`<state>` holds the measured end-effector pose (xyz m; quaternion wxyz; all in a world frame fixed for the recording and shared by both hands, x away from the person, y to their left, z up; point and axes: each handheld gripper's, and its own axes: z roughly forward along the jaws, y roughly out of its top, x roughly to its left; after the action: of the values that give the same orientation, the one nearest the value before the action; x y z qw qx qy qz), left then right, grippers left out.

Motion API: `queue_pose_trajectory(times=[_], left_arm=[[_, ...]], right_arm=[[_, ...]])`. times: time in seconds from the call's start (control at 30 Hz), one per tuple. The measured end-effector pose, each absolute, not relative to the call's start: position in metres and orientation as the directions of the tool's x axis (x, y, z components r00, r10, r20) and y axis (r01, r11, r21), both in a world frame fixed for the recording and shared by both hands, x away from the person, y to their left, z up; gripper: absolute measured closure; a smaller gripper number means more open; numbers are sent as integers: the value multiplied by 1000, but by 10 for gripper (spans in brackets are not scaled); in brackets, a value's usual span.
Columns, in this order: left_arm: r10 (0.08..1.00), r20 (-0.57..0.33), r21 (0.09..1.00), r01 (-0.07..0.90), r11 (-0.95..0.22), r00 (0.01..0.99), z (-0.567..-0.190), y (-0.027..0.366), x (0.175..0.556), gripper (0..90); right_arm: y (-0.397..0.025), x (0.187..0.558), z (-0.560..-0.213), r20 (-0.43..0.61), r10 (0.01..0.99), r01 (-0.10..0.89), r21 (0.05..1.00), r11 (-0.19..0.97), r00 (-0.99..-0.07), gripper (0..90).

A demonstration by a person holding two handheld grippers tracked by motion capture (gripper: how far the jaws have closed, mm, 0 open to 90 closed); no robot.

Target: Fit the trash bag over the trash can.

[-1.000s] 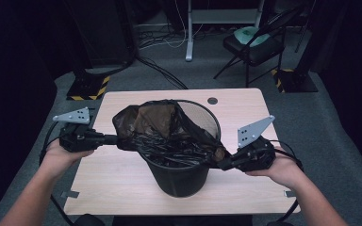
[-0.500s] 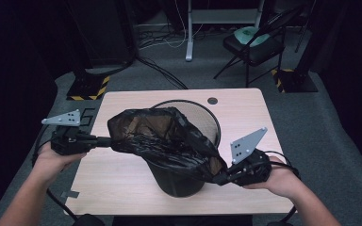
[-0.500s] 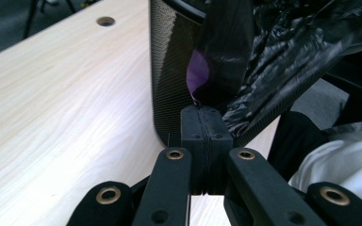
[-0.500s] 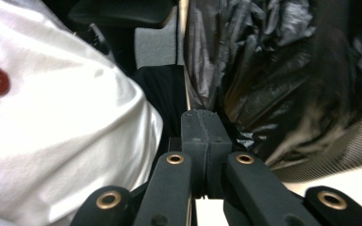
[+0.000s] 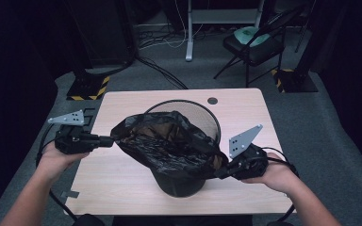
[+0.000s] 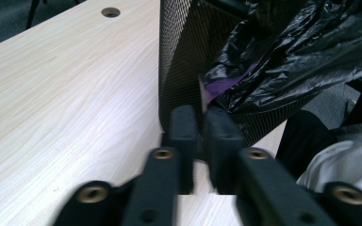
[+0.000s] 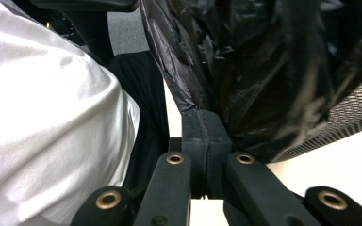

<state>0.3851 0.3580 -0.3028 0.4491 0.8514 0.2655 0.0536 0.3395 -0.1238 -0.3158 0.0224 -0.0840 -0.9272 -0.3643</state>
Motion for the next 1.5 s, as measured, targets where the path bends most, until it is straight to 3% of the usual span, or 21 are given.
queue_pose_trajectory(times=[0.27, 0.33, 0.43, 0.53, 0.6, 0.77, 1.3, 1.5], left_arm=[[470, -150, 816, 377, -438, 870, -296, 357, 377, 469], [459, -154, 817, 374, -438, 875, -297, 355, 377, 454], [413, -179, 831, 362, -422, 893, -298, 350, 379, 554], [360, -179, 846, 330, -418, 916, -297, 346, 379, 807], [356, -186, 841, 336, -424, 916, -298, 343, 380, 896], [370, -195, 801, 365, -475, 908, -307, 345, 381, 898], [431, -186, 830, 376, -413, 883, -294, 383, 376, 898], [470, -184, 837, 388, -386, 863, -299, 368, 390, 898]], right_arm=[[-127, 340, -316, 99, 148, 176, 677, 715, -984, 894], [-127, 340, -316, 99, 149, 176, 678, 713, -984, 893], [-126, 340, -316, 100, 144, 173, 679, 713, -985, 893], [-125, 339, -315, 98, 140, 169, 675, 718, -985, 893], [-125, 339, -317, 97, 140, 168, 674, 720, -985, 893], [-129, 341, -322, 110, 149, 184, 669, 721, -983, 895], [-120, 330, -325, 110, 93, 142, 658, 739, -990, 896], [-127, 341, -321, 94, 148, 173, 664, 728, -985, 896]])
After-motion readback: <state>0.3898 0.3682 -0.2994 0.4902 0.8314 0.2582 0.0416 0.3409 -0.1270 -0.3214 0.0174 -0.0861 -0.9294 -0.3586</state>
